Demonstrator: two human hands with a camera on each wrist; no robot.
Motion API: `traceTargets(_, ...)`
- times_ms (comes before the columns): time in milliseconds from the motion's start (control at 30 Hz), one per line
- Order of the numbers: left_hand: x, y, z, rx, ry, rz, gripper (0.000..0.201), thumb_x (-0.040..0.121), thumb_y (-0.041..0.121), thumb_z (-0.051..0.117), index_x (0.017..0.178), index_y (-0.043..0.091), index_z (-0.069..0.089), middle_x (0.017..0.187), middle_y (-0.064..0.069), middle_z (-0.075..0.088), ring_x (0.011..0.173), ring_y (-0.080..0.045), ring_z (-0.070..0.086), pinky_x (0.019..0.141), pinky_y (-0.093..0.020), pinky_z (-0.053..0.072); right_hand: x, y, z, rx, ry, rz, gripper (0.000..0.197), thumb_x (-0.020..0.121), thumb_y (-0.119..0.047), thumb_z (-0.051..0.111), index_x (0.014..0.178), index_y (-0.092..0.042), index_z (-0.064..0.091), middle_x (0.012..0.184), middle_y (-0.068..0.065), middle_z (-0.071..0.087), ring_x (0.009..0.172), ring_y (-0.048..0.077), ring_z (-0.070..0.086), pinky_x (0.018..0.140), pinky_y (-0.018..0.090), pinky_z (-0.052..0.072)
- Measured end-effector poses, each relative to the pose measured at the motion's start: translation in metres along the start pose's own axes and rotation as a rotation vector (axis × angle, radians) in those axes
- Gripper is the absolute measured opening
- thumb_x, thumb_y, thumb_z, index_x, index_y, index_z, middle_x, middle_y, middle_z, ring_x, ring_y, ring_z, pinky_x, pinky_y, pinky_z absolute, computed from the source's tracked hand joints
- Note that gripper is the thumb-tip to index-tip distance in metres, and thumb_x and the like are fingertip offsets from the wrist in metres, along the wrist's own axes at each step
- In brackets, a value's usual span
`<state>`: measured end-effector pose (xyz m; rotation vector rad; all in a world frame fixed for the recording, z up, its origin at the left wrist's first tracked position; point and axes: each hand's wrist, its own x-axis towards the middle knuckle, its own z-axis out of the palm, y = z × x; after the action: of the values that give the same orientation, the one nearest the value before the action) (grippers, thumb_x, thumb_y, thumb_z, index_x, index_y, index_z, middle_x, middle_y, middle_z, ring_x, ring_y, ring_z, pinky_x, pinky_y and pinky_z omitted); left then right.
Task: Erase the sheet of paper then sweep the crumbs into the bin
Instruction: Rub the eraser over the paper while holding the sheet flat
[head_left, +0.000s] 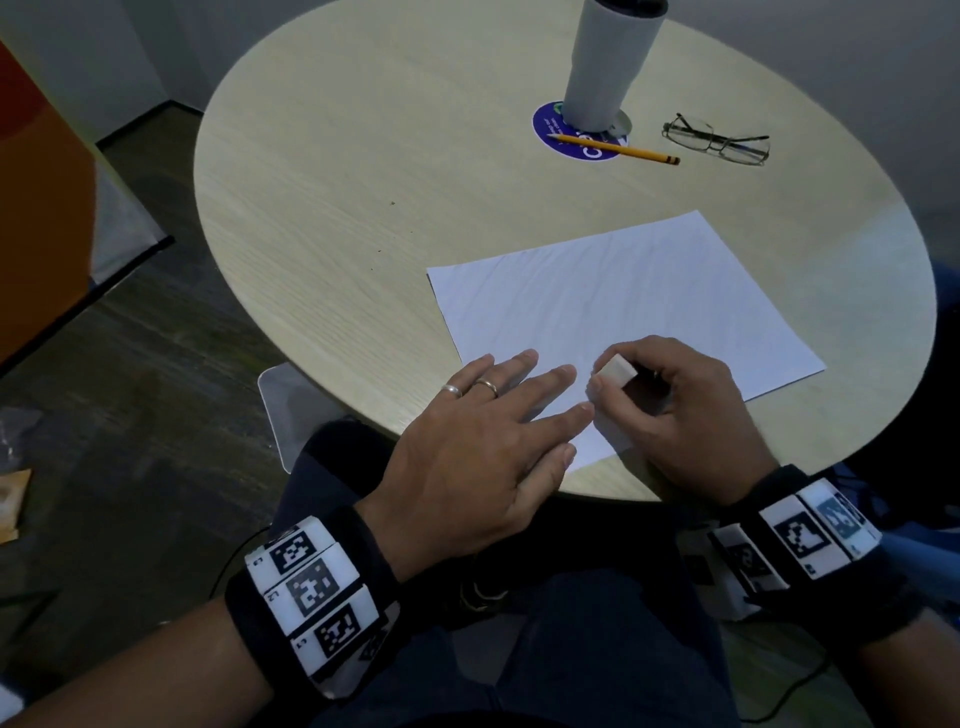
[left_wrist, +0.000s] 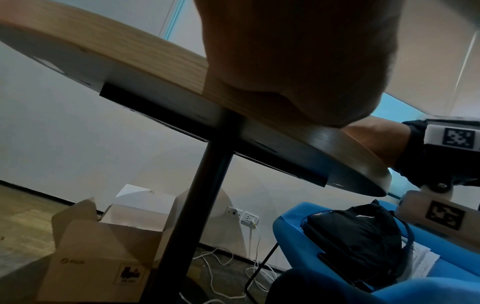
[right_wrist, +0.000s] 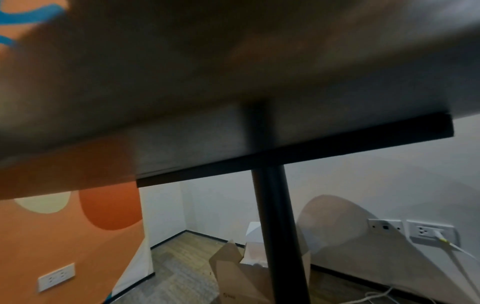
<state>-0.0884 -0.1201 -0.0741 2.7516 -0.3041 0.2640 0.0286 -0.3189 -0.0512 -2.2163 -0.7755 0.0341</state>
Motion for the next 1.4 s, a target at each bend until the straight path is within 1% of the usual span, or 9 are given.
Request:
traceTargets(167,0.002,-0.001,0.004,-0.019,0.021,-0.005,0.039,0.106,0.046,0.048,0.142,0.040,0.062,0.160,0.009,0.048,0.153,-0.020,0.037,0.124,-0.044,0.028,0.008,0.023,-0.017,0.017,0.084,0.091,0.011,0.093,-0.018,0.077,0.084,-0.023,0.074,0.083,-0.005,0.075,0.083,0.025,0.070,0.079,0.050,0.057)
traceTargets(467,0.002,-0.003,0.003,-0.004,-0.024,-0.005,0.042,0.108,0.049,0.042,0.145,0.041,0.059,0.164,0.011,0.043,0.155,-0.020,0.033,0.126,-0.041,0.024,0.010,0.021,-0.017,-0.032,0.082,0.084,0.010,0.093,-0.018,0.077,0.084,-0.021,0.076,0.084,-0.006,0.076,0.083,0.021,0.070,0.080,0.047,0.056)
traceTargets(633,0.001,-0.003,0.002,0.004,-0.033,-0.009,0.042,0.108,0.049,0.041,0.146,0.041,0.058,0.164,0.011,0.041,0.156,-0.019,0.031,0.127,-0.041,0.022,0.001,0.004,-0.012,-0.023,0.036,0.030,0.011,0.091,-0.014,0.081,0.087,-0.023,0.077,0.085,-0.010,0.074,0.079,0.014,0.066,0.074,0.028,0.051)
traceTargets(767,0.002,-0.003,0.003,0.001,-0.046,-0.012,0.042,0.108,0.050,0.040,0.146,0.042,0.058,0.165,0.012,0.041,0.156,-0.019,0.031,0.127,-0.040,0.021,0.010,0.018,-0.019,0.009,0.033,0.082,0.014,0.093,-0.017,0.078,0.081,-0.025,0.076,0.082,-0.007,0.075,0.084,0.019,0.068,0.079,0.044,0.054)
traceTargets(867,0.002,-0.003,0.002,0.004,-0.052,-0.014,0.043,0.108,0.050,0.039,0.146,0.043,0.057,0.165,0.011,0.040,0.156,-0.019,0.030,0.128,-0.040,0.020,0.010,0.015,-0.019,-0.050,0.099,0.077,0.012,0.092,-0.017,0.078,0.083,-0.023,0.076,0.082,-0.010,0.074,0.084,0.017,0.065,0.079,0.044,0.053)
traceTargets(1000,0.002,-0.003,0.000,0.017,-0.079,-0.009,0.044,0.109,0.051,0.038,0.148,0.043,0.054,0.167,0.010,0.036,0.157,-0.019,0.028,0.128,-0.042,0.021,0.000,-0.002,0.000,-0.078,-0.007,-0.021,0.008,0.093,-0.024,0.077,0.086,-0.025,0.074,0.078,-0.011,0.069,0.082,0.017,0.062,0.075,0.042,0.051)
traceTargets(1167,0.003,-0.004,-0.003,0.008,-0.092,-0.012,0.045,0.109,0.053,0.036,0.149,0.044,0.053,0.168,0.012,0.035,0.158,-0.018,0.026,0.128,-0.040,0.019,0.011,0.019,-0.018,-0.025,0.106,0.075,0.011,0.094,-0.020,0.078,0.084,-0.024,0.076,0.083,-0.013,0.074,0.085,0.017,0.067,0.080,0.047,0.055)
traceTargets(1300,0.002,-0.003,-0.004,0.075,-0.126,0.023,0.056,0.108,0.067,0.029,0.154,0.042,0.047,0.170,0.009,0.030,0.159,-0.020,0.023,0.128,-0.043,0.020,0.000,-0.002,0.001,-0.053,-0.007,-0.037,0.005,0.096,-0.025,0.077,0.091,-0.026,0.076,0.082,-0.013,0.070,0.083,0.014,0.061,0.076,0.037,0.050)
traceTargets(1400,0.003,-0.004,-0.004,0.111,-0.137,0.049,0.067,0.103,0.077,0.028,0.157,0.041,0.043,0.171,0.007,0.029,0.159,-0.022,0.024,0.128,-0.045,0.021,0.007,0.005,-0.003,0.002,-0.008,0.026,0.012,0.096,-0.029,0.074,0.085,-0.025,0.076,0.079,-0.006,0.073,0.082,0.022,0.066,0.076,0.045,0.053)
